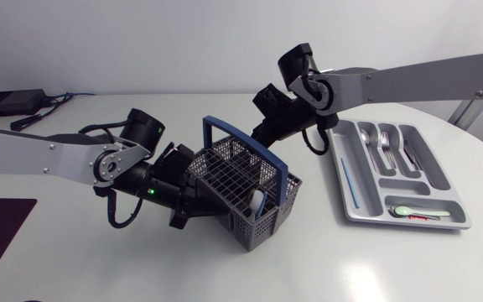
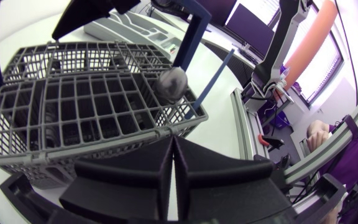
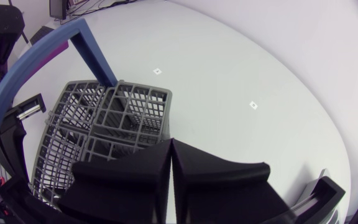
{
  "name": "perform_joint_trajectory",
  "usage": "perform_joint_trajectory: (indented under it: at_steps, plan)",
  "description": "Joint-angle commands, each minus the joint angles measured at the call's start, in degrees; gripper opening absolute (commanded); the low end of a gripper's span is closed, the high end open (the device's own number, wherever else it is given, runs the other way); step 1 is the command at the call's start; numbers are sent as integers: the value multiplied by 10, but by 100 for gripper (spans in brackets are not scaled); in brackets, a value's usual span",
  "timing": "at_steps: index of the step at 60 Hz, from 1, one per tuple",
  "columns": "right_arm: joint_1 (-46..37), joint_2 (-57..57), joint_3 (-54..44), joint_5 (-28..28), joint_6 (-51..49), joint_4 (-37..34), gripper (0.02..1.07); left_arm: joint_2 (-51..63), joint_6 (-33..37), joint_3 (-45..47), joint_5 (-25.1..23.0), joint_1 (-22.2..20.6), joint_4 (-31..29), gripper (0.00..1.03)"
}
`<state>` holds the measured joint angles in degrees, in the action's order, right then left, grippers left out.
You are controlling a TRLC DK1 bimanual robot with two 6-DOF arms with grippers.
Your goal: Unload the cutlery basket into the drawer organizer.
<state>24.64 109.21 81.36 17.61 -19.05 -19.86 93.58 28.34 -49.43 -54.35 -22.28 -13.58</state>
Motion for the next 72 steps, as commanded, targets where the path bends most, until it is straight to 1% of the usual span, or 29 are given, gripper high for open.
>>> perform_joint_trajectory:
  at_steps: [1,4,5,7,8,12,14,21,28,37,47,58,66,72]
  plan:
    - [-14,-29,-11,2,15,-15,8,-53,4,4,-2,20,0,3]
    - [-24,-57,-31,3,9,-15,8,-82,2,3,-2,50,-7,3]
    - [-27,-65,-38,3,8,-16,8,-83,2,2,-2,53,-7,3]
    - [-34,-86,-53,4,2,-19,8,-102,2,2,-4,79,-11,3]
    - [-45,-115,-77,8,-6,-23,8,-117,4,2,-4,106,-9,3]
    - [-57,-162,-118,17,-19,-33,8,-118,4,-6,-5,144,-3,3]
    - [-66,-194,-146,23,-26,-40,8,-107,4,-12,-4,170,9,3]
    - [-90,-267,-215,37,-44,-55,8,-52,0,-25,-2,203,63,3]
    - [-106,-317,-274,44,-60,-69,8,27,-5,-66,12,220,87,3]
    - [-113,-351,-343,57,-70,-69,8,105,-23,-121,13,226,100,3]
    - [-84,-346,-374,57,-64,-62,8,158,-37,-160,13,199,102,3]
    - [-60,-293,-351,54,-43,-23,8,160,-36,-153,12,162,102,3]
    - [-60,-248,-314,53,-39,-5,8,152,-31,-134,13,146,102,3]
    - [-60,-219,-283,53,-35,2,8,136,-25,-113,13,143,102,3]
